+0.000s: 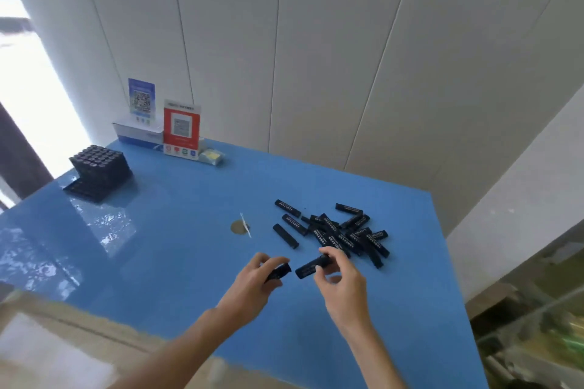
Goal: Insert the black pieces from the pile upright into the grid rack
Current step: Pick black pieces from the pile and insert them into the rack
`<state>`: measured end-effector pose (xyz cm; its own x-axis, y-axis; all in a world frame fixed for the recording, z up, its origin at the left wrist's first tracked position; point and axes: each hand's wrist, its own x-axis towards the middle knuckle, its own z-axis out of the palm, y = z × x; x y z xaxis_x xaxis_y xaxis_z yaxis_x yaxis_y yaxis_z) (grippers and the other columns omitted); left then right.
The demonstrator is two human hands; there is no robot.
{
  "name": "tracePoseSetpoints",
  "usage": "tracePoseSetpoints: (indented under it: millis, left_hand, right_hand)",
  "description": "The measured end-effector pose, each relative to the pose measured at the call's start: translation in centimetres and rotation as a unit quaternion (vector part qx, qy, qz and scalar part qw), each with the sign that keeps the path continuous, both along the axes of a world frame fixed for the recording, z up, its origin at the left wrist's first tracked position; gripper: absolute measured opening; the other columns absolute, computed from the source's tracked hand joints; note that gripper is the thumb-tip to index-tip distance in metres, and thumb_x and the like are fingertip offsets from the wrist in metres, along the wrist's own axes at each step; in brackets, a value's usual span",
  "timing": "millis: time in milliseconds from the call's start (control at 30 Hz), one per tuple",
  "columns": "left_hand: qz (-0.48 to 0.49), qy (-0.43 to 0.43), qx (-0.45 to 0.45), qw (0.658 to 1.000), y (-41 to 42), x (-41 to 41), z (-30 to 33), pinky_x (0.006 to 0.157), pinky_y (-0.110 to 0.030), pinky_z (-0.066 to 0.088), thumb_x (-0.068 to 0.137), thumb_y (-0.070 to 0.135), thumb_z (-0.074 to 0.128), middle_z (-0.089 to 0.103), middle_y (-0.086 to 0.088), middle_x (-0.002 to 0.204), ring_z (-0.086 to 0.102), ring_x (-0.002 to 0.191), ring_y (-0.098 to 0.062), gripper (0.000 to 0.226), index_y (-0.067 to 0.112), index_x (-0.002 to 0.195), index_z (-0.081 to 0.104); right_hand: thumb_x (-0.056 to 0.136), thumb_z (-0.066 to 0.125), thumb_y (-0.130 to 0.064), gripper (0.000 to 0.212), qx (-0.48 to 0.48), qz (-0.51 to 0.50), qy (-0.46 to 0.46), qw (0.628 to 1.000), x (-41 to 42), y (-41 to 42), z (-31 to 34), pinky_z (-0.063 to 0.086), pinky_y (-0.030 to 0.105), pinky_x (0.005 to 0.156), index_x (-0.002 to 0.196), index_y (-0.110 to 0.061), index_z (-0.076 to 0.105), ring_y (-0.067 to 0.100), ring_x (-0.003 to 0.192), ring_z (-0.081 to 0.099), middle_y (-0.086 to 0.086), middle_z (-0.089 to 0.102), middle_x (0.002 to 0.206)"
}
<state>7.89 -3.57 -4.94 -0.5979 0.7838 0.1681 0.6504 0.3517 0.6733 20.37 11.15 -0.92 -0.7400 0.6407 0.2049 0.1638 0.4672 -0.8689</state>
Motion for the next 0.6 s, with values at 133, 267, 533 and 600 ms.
tracePoseSetpoints:
  millis: [133, 267, 533, 600]
  left_hand:
    - [0.008, -0.019, -0.003, 1.0, -3.9, -3.1, 0.7, 0.076, -0.019, 0.036, 0.093, 0.016, 0.055, 0.04, 0.004, 0.104, 0.046, 0.086, -0.015, 0.04, 0.029, 0.129, 0.047]
    - [0.013, -0.027, -0.004, 1.0, -9.1, -6.8, 1.7, 0.078, -0.018, 0.037, 0.091, 0.014, 0.057, 0.04, 0.004, 0.104, 0.048, 0.089, -0.015, 0.038, 0.027, 0.126, 0.049]
    - [0.025, -0.025, -0.028, 0.999, -20.2, -15.0, 4.0, 0.073, -0.017, 0.04, 0.09, 0.02, 0.06, 0.052, 0.008, 0.101, 0.054, 0.086, -0.009, 0.034, 0.034, 0.119, 0.05]
    - [0.028, -0.02, -0.03, 0.999, -22.2, -16.7, 4.3, 0.072, -0.02, 0.044, 0.089, 0.022, 0.062, 0.054, 0.009, 0.097, 0.055, 0.083, -0.008, 0.032, 0.036, 0.115, 0.05]
  right_hand:
    - [0.084, 0.065, -0.01, 0.037, 0.005, 0.039, -0.01, 0.999, -2.8, -3.4, 1.2, 0.051, 0.025, 0.07, 0.103, -0.039, 0.052, 0.008, 0.083, 0.061, -0.012, 0.062, 0.092]
    - [0.084, 0.066, -0.008, 0.038, 0.01, 0.06, -0.008, 0.998, -6.8, -8.0, 2.3, 0.052, 0.022, 0.068, 0.096, -0.041, 0.051, 0.005, 0.081, 0.061, -0.009, 0.063, 0.086]
    - [0.084, 0.067, -0.007, 0.038, 0.016, 0.076, 0.008, 0.997, -15.1, -17.7, 3.2, 0.05, 0.018, 0.067, 0.096, -0.041, 0.054, 0.005, 0.082, 0.061, -0.005, 0.064, 0.089]
    - [0.084, 0.067, -0.007, 0.033, 0.005, 0.078, 0.009, 0.997, -16.7, -19.5, 3.5, 0.049, 0.015, 0.067, 0.099, -0.034, 0.056, 0.003, 0.081, 0.059, -0.003, 0.062, 0.088]
